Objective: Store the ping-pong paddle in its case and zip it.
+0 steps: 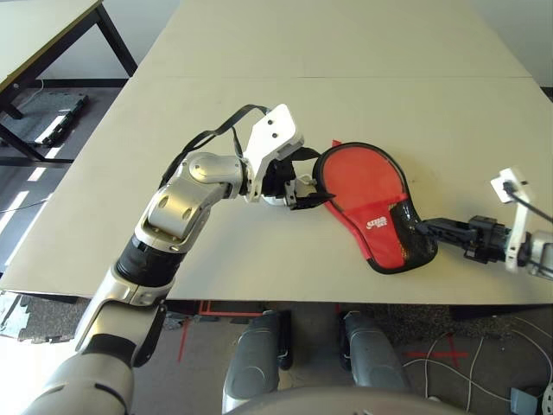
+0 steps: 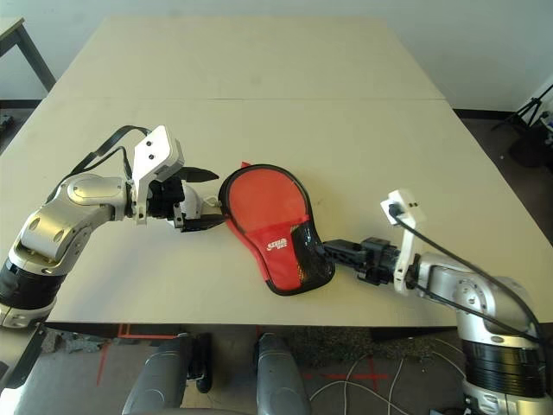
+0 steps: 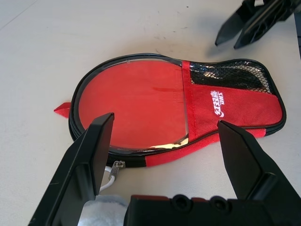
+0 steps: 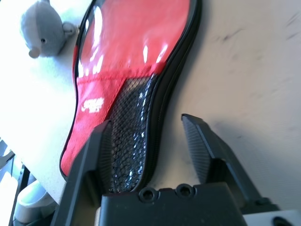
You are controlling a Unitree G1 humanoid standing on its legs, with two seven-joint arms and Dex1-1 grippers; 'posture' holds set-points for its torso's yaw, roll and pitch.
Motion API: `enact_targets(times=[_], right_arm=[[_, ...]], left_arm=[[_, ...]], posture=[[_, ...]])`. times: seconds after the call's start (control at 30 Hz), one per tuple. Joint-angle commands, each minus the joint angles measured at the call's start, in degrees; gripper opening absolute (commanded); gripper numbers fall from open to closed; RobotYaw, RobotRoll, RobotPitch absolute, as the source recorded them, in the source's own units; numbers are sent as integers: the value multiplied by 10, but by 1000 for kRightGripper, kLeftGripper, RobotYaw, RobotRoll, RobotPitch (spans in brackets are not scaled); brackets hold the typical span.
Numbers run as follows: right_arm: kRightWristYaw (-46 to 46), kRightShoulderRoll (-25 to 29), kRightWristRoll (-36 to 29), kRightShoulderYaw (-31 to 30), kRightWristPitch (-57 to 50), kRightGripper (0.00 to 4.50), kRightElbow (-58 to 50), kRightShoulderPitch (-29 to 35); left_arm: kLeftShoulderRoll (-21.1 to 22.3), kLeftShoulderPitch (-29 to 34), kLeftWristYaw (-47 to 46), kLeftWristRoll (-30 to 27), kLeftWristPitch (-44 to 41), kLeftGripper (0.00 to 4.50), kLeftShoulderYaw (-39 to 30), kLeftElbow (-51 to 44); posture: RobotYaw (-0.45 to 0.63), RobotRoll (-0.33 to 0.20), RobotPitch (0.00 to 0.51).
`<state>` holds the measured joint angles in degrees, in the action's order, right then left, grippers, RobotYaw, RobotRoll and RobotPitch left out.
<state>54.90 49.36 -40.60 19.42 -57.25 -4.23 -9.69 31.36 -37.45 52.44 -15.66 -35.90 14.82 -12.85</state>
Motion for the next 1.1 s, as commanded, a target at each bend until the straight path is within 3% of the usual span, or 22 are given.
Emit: enact_targets(times=[0.03, 0.07, 0.23, 0.57, 0.83, 1.1], right_arm=[[8, 16, 6, 1, 16, 4202, 40, -31], [7, 17, 14, -5, 27, 4477, 52, -43], [24, 4, 119, -70, 216, 4477, 114, -100], [126, -54, 266, -228, 455, 4477, 302, -289], [193, -98, 346, -286, 596, 4477, 476, -380], [206, -132, 397, -304, 670, 4477, 580, -417]], left_arm=[[4, 4, 2, -1, -5, 4500, -1, -6], [5, 4, 2, -1, -5, 4500, -2, -5], [12, -1, 6, -2, -4, 4500, -7, 1], [17, -11, 8, 0, 0, 4500, -8, 14], [25, -1, -1, -1, -9, 4500, -16, -1], [35, 6, -6, -1, -17, 4500, -21, -11]], posture=[[-45, 0, 188], [-46, 0, 189], [-58, 0, 190], [-45, 0, 197], [-10, 0, 203], [10, 0, 204]])
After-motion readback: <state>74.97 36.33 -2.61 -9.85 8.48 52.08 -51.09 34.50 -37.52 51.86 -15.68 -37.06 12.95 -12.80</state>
